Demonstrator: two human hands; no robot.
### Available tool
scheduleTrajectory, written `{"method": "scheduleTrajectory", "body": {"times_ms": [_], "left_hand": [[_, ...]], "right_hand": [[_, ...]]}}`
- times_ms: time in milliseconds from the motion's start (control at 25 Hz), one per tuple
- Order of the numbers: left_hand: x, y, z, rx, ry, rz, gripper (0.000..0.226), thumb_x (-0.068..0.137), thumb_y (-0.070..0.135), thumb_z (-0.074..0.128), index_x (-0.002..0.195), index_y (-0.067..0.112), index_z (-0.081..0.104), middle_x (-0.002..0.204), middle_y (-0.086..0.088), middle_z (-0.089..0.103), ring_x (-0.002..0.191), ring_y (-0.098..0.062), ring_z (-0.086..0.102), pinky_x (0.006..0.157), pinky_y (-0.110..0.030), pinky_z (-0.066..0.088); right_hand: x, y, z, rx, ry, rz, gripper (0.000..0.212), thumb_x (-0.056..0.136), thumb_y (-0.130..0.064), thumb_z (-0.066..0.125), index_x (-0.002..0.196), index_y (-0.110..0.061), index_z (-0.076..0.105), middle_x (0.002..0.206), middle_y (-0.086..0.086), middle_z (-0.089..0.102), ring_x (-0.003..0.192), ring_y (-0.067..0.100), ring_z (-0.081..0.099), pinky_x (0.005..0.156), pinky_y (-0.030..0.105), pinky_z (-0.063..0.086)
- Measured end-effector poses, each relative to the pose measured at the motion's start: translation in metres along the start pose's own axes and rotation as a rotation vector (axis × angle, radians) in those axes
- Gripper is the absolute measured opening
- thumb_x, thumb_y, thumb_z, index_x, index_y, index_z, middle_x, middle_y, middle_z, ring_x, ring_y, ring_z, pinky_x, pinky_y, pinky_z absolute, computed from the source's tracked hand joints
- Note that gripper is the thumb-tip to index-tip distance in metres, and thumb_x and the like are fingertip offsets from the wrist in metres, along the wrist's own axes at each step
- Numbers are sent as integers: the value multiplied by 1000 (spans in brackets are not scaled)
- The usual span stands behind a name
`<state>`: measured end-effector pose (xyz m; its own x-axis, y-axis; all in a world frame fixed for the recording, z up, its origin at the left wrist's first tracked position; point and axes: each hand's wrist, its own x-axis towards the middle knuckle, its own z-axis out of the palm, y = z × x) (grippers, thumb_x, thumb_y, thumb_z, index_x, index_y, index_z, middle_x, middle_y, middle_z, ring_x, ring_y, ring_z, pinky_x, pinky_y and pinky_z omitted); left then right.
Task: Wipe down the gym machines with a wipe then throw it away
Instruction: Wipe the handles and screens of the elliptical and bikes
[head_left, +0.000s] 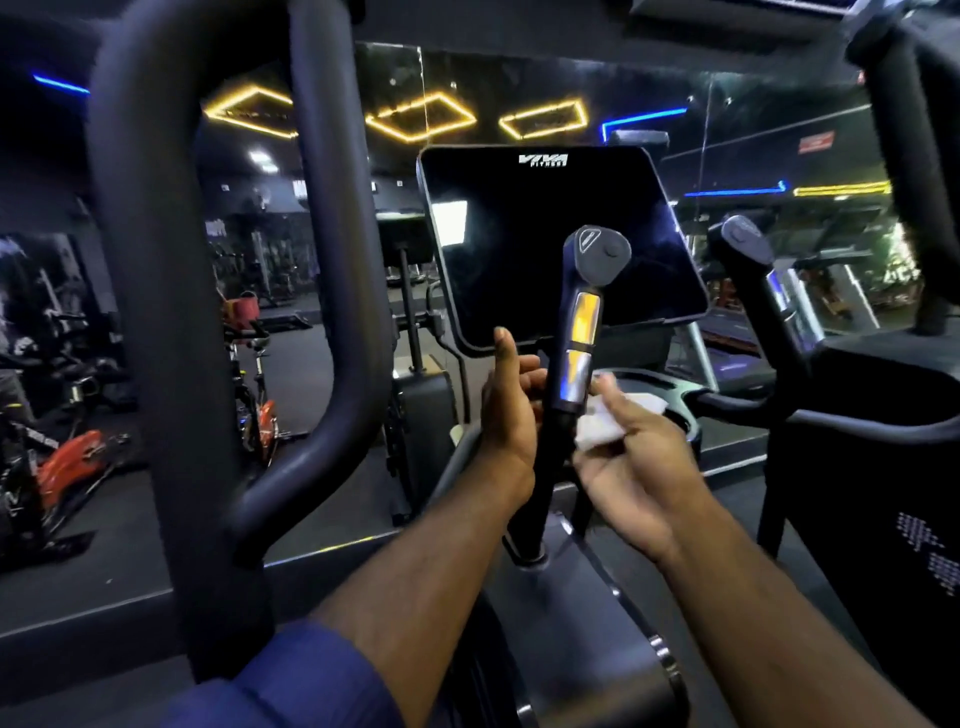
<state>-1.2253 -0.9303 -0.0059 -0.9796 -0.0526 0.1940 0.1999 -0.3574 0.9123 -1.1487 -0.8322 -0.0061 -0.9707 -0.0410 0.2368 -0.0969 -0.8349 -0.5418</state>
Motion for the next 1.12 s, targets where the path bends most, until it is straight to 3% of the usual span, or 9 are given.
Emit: {"method": "scheduleTrajectory", "body": {"times_ms": [120,200,320,440,560,680,800,960,1120], "left_hand": [[9,30,20,15,-148,-27,80,95,81,39,109,8,69,96,-20,75,81,-37,72,69,-41,57],[8,42,34,47,-245,-63,83,94,84,35,94,8,69,74,-20,69,55,-30,64,54,-33,50],[4,40,43,120,-199,-28,97,96,84,28,91,-3,71,59,-20,59,39,-23,53,42,-24,43],[4,36,41,127,-201,-82,100,98,82,24,100,-7,70,62,-21,59,39,-22,53,40,-23,43],[0,38,39,168,-192,-74,91,101,78,27,93,-2,69,64,-21,60,40,-22,53,39,-23,44],[-4,38,38,202,-187,-43,90,98,81,30,94,0,68,66,-22,62,41,-23,55,40,-24,45],[-3,38,38,215,-185,-14,85,102,76,28,91,2,67,65,-20,62,41,-22,55,41,-24,46],[-1,37,38,228,-174,17,86,101,78,29,90,3,69,62,-20,62,40,-23,55,42,-24,47],[-2,35,39,234,-174,16,87,100,79,29,80,4,67,59,-19,60,39,-23,54,42,-24,46]], "right_hand": [[29,-28,19,-76,239,-420,25,110,-24,51,126,-7,61,104,3,71,74,1,72,64,15,54],[55,-42,29,-703,264,-798,37,109,-34,53,144,-20,54,134,-3,65,104,-1,67,83,14,51],[96,-63,43,-1790,-67,-1051,48,108,-45,44,150,-23,50,165,1,38,154,16,33,124,24,20],[107,-79,61,-2340,-167,-983,47,103,-58,36,118,-27,67,129,-2,61,130,25,55,101,42,44],[110,-85,91,-2478,48,-706,41,104,-58,42,97,-24,64,113,5,64,109,35,64,74,42,44],[127,-95,118,-2336,54,-270,54,105,-61,41,110,-14,69,114,11,70,105,39,65,78,39,49],[139,-110,112,-1444,-132,147,58,111,-46,38,100,0,71,79,13,76,74,31,69,57,25,57],[139,-101,61,-350,-160,171,69,108,-59,30,125,5,51,120,28,71,102,38,75,84,50,64],[140,-83,44,-300,5,111,88,103,-72,22,96,1,70,84,15,77,69,24,77,67,34,64]]}}
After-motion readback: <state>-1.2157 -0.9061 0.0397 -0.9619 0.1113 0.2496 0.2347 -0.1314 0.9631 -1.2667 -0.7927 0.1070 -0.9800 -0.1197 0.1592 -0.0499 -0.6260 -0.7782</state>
